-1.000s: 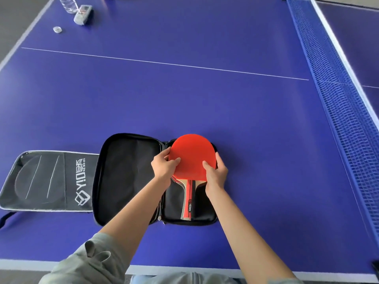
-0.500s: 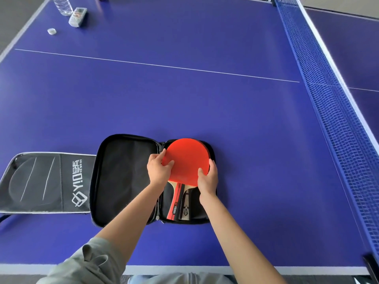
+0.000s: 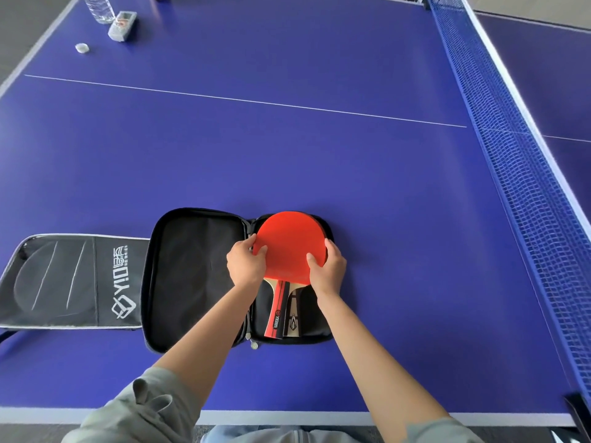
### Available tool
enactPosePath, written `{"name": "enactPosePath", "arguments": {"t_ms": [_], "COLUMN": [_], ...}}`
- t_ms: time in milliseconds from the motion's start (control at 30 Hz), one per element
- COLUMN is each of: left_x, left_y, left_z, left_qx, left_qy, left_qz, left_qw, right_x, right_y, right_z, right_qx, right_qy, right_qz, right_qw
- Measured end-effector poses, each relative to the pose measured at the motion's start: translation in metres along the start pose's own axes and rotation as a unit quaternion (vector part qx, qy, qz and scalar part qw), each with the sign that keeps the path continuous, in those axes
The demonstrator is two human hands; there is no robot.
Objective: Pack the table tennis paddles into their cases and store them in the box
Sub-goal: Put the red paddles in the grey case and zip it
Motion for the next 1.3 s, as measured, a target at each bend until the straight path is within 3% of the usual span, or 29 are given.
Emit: {"name": "enactPosePath", "arguments": {"t_ms": [133,333,600,833,933,1033,1167,1300], "left_x": [0.0,-0.003,-0.014,-0.018,-0.016,-0.014,-0.003,0.022], "left_y": [-0.004,-0.008,-0.002,-0.011,-0.011,-0.024,-0.073,-0.131], "left_z": [0.001,0.0,-0.003,0.0,-0.002,-0.015,-0.031,-0.002], "left_qx": [0.015,-0.001,0.053,0.008,0.021,0.078,0.243,0.3], "left_qy": [-0.022,-0.034,-0.034,-0.025,-0.009,0.06,0.135,0.052], "left_qz": [0.002,-0.011,-0.037,-0.059,-0.049,-0.041,-0.087,-0.112], "left_qw": [1.0,0.999,0.997,0.998,0.999,0.994,0.957,0.946], "right_x": [0.001,0.014,0.021,0.019,0.019,0.011,-0.003,-0.003], "right_y": [-0.001,-0.007,-0.002,0.0,0.0,0.003,0.033,0.063], "right_z": [0.002,-0.01,-0.009,-0.022,-0.012,0.012,0.047,0.042], "right_qx": [-0.047,0.088,0.05,0.12,0.051,-0.073,-0.227,-0.334], "right_qy": [-0.026,0.025,0.007,0.019,0.0,-0.073,-0.202,-0.201], "right_qz": [0.011,0.013,0.026,0.032,0.042,0.03,0.051,0.09], "right_qw": [0.998,0.996,0.998,0.992,0.998,0.994,0.951,0.917]}}
Point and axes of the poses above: each hand's wrist, its own x-axis towards the middle knuckle, its own y-axis out of the palm, z = x × y, the point moved 10 cm from there along x, towards the middle knuckle, and after that the axes turned 15 degrees about z, right-handed, at the moved point
